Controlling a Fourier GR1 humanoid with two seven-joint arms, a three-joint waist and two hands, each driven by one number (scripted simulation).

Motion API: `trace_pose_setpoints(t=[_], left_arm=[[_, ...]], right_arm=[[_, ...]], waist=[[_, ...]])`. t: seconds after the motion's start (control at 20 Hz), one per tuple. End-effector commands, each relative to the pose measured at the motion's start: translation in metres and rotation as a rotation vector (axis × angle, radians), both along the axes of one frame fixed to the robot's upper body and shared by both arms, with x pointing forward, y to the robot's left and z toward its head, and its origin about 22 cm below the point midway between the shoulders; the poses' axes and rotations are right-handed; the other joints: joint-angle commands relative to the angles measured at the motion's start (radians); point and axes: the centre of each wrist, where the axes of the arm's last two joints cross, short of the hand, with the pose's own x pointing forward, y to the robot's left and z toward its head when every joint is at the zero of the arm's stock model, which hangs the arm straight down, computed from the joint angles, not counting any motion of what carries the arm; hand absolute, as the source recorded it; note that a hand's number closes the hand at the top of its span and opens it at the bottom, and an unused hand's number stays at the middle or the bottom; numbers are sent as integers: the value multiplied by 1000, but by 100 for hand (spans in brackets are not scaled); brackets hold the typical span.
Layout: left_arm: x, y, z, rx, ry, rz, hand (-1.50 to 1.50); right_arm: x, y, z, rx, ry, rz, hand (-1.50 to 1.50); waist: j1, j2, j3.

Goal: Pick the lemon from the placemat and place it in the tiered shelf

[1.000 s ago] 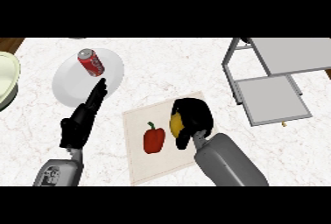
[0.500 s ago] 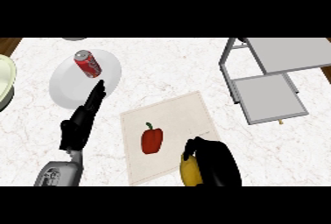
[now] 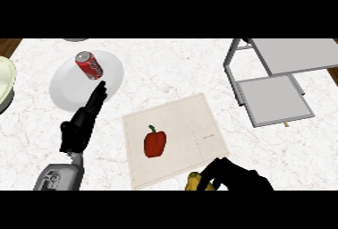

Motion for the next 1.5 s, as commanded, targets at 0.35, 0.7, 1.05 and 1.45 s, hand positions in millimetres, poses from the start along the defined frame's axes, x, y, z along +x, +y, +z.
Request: trace_pose_setpoints(t=[0.35, 0.7, 1.05, 1.45], left_arm=[[-7, -1, -9, 3, 4, 0, 0], [-14, -10, -4, -4, 4, -7, 0], [2, -8, 3, -1, 4, 1, 0], [1, 3, -21, 0, 3, 4, 0]], right_arm=[[-25, -35, 72, 5, -242, -228, 150], [-3, -39, 103, 18, -360, -367, 150], [26, -52, 148, -22, -422, -437, 150], [68, -83, 190, -38, -475, -512, 150]], waist=[[3, -2, -2], [10, -5, -2], [9, -1, -1], [9, 4, -1]])
